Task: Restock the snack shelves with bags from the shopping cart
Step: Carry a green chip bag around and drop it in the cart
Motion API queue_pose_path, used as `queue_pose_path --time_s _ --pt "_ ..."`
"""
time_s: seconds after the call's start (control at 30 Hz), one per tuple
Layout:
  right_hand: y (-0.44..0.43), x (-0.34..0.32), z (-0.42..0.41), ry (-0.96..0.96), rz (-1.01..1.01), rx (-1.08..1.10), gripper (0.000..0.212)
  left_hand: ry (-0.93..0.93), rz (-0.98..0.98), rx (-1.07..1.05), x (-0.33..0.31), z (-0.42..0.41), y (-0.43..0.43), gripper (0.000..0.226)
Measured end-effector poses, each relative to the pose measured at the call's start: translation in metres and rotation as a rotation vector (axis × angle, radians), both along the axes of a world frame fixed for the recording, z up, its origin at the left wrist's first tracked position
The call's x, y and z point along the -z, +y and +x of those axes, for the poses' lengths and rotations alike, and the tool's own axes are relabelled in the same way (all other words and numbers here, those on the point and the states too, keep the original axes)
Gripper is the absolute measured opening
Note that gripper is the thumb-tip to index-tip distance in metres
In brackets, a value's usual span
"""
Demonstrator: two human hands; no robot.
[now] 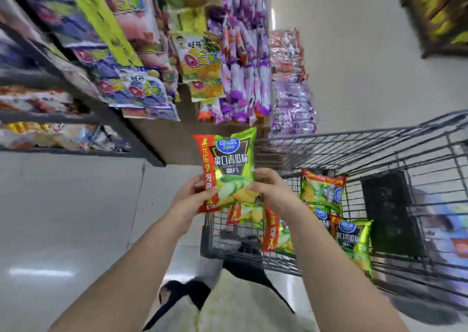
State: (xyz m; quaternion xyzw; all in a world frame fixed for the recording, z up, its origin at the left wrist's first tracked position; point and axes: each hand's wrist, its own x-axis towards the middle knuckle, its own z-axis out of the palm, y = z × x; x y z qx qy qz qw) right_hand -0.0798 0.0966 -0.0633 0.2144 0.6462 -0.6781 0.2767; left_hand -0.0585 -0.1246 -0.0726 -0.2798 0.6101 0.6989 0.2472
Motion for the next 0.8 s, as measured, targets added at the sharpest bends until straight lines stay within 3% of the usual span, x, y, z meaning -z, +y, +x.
queue_pose_path --time_s 0.1,0.23,0.33,0.57,0.8 --pt "-0.073 -0.024 0.007 0.119 -0.032 -0.017 0.041 0.075 0.019 -0.133 -0.024 0.022 -0.065 0.05" --pt "-0.184 -0.043 0.028 0.211 -0.041 -0.036 0.036 0.152 -0.008 -0.287 -0.051 0.058 -0.158 0.044" --pt "-0.265 -0.057 0.045 0.261 -0.043 -0.113 0.036 0.203 -0.017 -0.385 -0.067 0.091 -0.231 0.049" --pt "-0.435 -0.09 0.077 0.401 -0.101 -0.348 0.038 0.313 -0.11 -0.641 -0.101 0.17 -0.379 0.036" --pt "-0.556 -0.088 0.095 0.382 -0.166 -0.588 0.041 0.338 -0.172 -0.887 -0.1 0.22 -0.469 0.039"
